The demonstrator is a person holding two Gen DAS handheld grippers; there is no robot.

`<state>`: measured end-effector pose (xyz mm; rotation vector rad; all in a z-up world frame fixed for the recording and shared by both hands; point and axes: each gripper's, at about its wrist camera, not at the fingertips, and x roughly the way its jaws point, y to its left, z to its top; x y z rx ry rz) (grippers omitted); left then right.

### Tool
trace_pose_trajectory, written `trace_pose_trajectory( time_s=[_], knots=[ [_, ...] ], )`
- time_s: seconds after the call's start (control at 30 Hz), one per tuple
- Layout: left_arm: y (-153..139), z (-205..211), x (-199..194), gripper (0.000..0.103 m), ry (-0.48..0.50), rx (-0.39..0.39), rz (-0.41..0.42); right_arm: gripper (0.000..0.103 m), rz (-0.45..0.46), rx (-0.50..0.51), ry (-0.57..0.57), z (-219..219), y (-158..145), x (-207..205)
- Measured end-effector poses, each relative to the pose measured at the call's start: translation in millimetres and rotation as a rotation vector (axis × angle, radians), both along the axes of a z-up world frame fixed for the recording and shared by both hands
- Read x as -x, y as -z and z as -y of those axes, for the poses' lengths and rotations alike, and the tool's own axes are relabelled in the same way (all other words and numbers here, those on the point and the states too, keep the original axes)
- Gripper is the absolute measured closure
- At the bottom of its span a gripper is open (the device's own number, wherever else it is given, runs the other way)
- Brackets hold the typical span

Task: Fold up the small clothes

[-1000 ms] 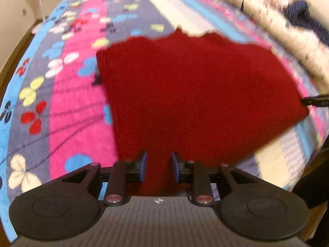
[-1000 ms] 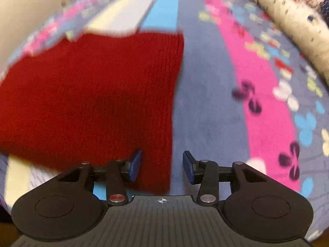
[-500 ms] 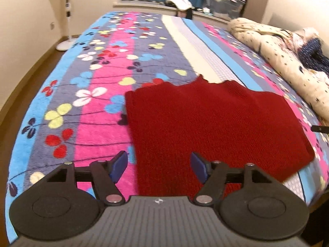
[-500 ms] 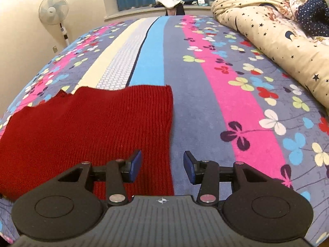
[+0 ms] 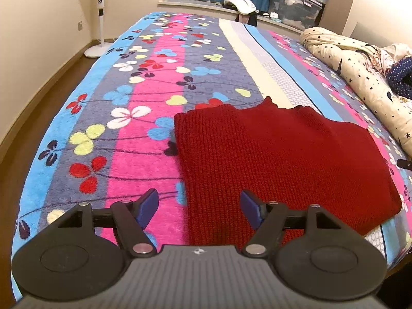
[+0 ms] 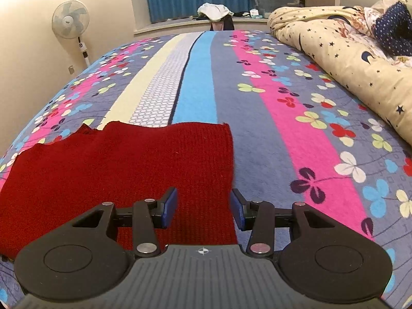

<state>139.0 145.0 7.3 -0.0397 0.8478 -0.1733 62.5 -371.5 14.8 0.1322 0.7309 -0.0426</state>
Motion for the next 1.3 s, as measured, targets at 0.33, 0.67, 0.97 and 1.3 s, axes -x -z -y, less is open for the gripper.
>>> trace_pose_trajectory(
  time_s=[0.33, 0.67, 0.97, 1.3],
  knots=[
    [2, -3, 1, 0.028, -0.01, -0.017, -0.005, 0.056, 0.036, 0.002, -0.017, -22, -6, -5],
    [1, -11, 1, 0.028, -0.02, -0.016, -0.012, 0.057, 0.068, 0.002, -0.052, -55, -10, -7],
    [1, -12, 0, 0.028, -0.023, -0.016, -0.015, 0.091, 0.139, 0.008, -0.174, -109, -13, 1],
    [2, -16, -1, 0.028, -0.039, -0.022, -0.021, 0.091, 0.189, 0.051, -0.416, -194, -9, 19]
  ],
)
